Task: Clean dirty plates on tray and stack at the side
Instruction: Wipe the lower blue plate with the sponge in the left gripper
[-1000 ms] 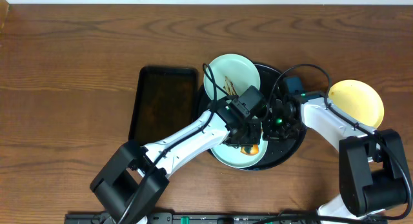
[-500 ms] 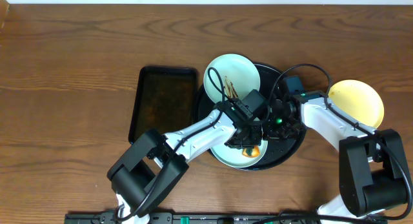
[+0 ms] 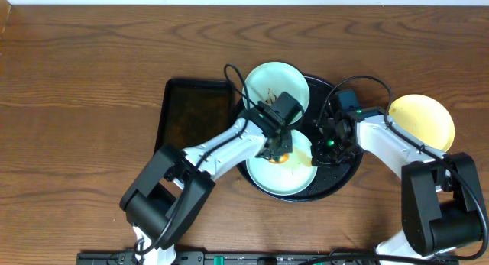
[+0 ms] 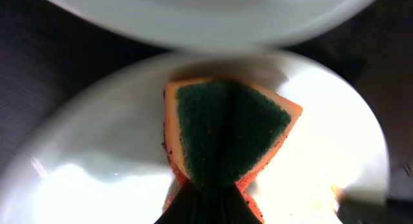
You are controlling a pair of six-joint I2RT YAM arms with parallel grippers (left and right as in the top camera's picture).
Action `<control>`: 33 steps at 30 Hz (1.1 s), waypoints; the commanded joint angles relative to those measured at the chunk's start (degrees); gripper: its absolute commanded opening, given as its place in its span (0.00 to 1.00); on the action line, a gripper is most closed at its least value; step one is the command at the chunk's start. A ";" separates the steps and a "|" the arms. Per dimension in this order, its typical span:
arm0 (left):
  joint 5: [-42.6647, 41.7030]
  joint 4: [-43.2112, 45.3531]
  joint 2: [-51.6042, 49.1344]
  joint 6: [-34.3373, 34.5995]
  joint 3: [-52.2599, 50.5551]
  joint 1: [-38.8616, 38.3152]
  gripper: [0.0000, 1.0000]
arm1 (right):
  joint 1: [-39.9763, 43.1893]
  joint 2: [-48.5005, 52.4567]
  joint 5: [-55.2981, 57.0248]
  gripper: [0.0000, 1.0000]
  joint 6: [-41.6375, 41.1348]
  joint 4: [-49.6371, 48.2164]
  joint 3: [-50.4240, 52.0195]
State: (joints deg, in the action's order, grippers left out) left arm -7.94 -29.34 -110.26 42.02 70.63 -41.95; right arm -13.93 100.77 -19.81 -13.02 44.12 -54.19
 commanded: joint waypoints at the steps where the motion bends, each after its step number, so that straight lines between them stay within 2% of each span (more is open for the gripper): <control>1: 5.01 -0.48 -0.66 0.28 -0.44 2.78 0.08 | 0.74 0.70 6.32 0.01 -0.20 0.90 0.59; 6: 1.44 -4.66 -0.66 0.33 -0.44 3.54 0.08 | 0.74 0.70 6.32 0.01 -0.20 1.16 0.59; 10: -11.85 -5.88 -0.66 -3.32 -0.44 0.94 0.07 | 0.74 0.70 6.29 0.01 -0.20 1.11 0.59; 12: -15.37 -5.73 -0.66 -5.14 -0.44 -0.94 0.08 | 0.74 0.70 6.32 0.01 -0.20 1.11 0.59; 18: -16.02 -4.48 -0.66 -6.69 -0.44 -6.10 0.07 | 0.74 0.70 6.29 0.01 -0.20 1.16 0.59; 22: -16.31 -4.46 -0.66 -6.86 -0.44 -6.67 0.07 | 0.74 0.70 6.29 0.01 -0.20 1.16 0.59; 26: -20.31 -4.72 -0.66 -9.33 -0.44 -6.69 0.08 | 0.74 0.70 6.29 0.01 -0.20 1.14 0.59; 33: -20.31 -10.84 -0.66 -13.09 -0.46 -6.73 0.07 | 0.74 0.70 6.29 0.01 -0.22 1.09 0.59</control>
State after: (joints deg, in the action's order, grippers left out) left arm -26.85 -37.54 -110.26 32.56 70.63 -48.64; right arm -13.72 100.75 -18.61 -13.02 44.88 -54.33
